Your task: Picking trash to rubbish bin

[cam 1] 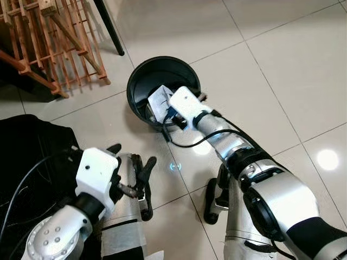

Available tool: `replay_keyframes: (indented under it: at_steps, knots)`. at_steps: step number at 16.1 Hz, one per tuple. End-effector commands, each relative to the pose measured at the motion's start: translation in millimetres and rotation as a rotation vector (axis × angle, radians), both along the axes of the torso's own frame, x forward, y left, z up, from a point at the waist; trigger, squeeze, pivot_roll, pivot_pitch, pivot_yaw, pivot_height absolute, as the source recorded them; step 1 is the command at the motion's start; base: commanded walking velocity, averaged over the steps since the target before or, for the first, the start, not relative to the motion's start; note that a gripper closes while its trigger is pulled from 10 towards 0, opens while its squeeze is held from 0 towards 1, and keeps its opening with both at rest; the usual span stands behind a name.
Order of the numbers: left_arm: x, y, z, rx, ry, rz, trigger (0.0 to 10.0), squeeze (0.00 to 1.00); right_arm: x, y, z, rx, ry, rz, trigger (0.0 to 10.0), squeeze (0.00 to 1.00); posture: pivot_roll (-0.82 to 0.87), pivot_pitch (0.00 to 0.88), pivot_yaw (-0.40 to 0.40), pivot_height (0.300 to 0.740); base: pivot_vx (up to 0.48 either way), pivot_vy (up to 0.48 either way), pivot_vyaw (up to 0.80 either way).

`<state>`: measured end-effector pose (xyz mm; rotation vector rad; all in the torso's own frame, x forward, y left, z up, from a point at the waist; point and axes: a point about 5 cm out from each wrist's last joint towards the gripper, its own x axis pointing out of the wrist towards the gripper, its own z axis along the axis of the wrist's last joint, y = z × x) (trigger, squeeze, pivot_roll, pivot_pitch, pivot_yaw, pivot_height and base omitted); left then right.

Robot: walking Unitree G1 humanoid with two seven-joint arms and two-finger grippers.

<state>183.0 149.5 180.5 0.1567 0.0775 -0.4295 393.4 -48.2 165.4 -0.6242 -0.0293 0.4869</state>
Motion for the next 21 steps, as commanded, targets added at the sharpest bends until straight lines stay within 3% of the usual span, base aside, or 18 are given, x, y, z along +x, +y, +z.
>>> replay_keyframes:
  at_steps: [1, 12, 16, 21]
  knots:
    - [-2.0, 1.4, -7, 0.001, 0.031, 0.011, 10.0, 0.0, -3.8, -1.6, -12, 0.045, 0.047, -0.022, 10.0, 0.0, 0.35, 0.609, 0.01, 0.565, 0.0, 0.0, 0.0]
    - [21.5, -6.9, -11, -0.021, -0.003, -0.048, 10.0, 0.0, -5.4, -63.4, -30, 0.363, 0.056, -0.308, 10.0, 0.0, 0.26, 0.494, 0.044, 0.565, 0.0, 0.0, 0.0]
    - [38.8, -11.8, -16, -0.025, -0.029, -0.082, 10.0, 0.0, -15.2, -88.6, -45, 0.444, 0.053, -0.421, 10.0, 0.0, 0.22, 0.406, 0.059, 0.599, 0.0, 0.0, 0.0]
    - [60.4, -14.2, -28, -0.014, -0.053, -0.096, 10.0, 0.0, -20.5, -116.6, -44, 0.471, 0.008, -0.499, 10.0, 0.0, 0.16, 0.304, 0.052, 0.649, 0.0, 0.0, 0.0]
